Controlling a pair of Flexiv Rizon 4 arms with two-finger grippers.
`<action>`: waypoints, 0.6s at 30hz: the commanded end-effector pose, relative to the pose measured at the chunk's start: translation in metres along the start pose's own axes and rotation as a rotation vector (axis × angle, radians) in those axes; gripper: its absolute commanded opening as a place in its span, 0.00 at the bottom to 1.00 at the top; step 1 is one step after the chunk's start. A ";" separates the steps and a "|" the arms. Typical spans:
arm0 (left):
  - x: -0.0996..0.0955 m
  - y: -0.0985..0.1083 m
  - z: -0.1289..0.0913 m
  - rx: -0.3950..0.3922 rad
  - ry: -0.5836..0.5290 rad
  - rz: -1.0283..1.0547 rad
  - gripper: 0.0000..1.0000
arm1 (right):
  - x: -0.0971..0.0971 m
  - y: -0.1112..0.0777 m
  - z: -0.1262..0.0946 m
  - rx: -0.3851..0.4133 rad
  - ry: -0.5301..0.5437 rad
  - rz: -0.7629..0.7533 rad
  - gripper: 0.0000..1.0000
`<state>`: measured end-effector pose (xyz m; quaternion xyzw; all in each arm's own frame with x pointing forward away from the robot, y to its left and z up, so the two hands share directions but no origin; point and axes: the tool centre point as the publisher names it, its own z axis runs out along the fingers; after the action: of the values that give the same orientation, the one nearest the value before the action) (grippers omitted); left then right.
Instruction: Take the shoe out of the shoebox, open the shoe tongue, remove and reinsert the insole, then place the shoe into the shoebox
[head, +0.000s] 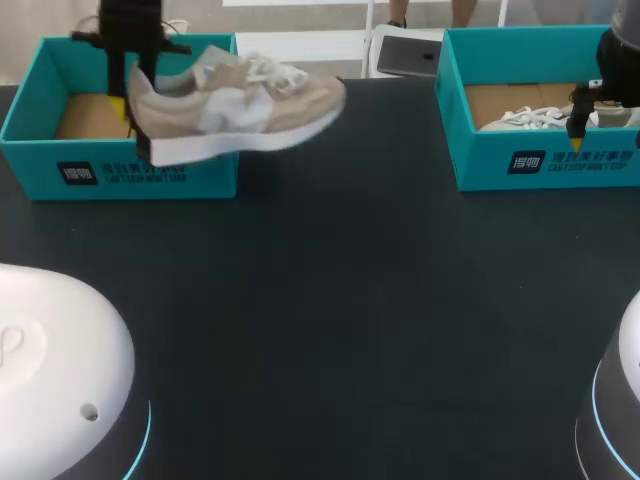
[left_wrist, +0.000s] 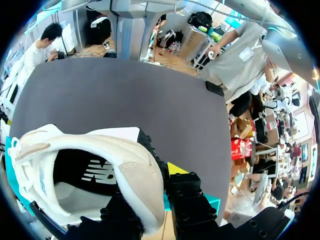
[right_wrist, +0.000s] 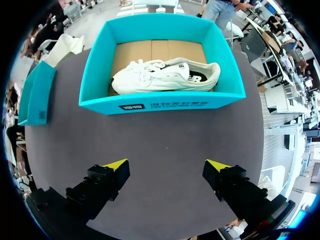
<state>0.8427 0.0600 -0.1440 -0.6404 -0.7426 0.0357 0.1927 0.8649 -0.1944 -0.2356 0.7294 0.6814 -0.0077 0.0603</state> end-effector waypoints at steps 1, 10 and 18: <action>-0.024 -0.035 0.004 -0.450 0.003 0.033 0.00 | 0.000 0.000 0.000 -0.001 -0.001 0.001 1.00; -0.036 -0.053 0.005 -0.448 -0.008 0.097 0.00 | 0.000 0.000 0.000 -0.001 -0.001 0.001 1.00; -0.036 -0.053 0.005 -0.448 -0.008 0.097 0.00 | 0.000 0.000 0.000 -0.001 -0.001 0.001 1.00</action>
<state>0.7995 0.0131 -0.1418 -0.6944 -0.7092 -0.0561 0.1078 0.8649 -0.1945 -0.2356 0.7294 0.6813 -0.0078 0.0603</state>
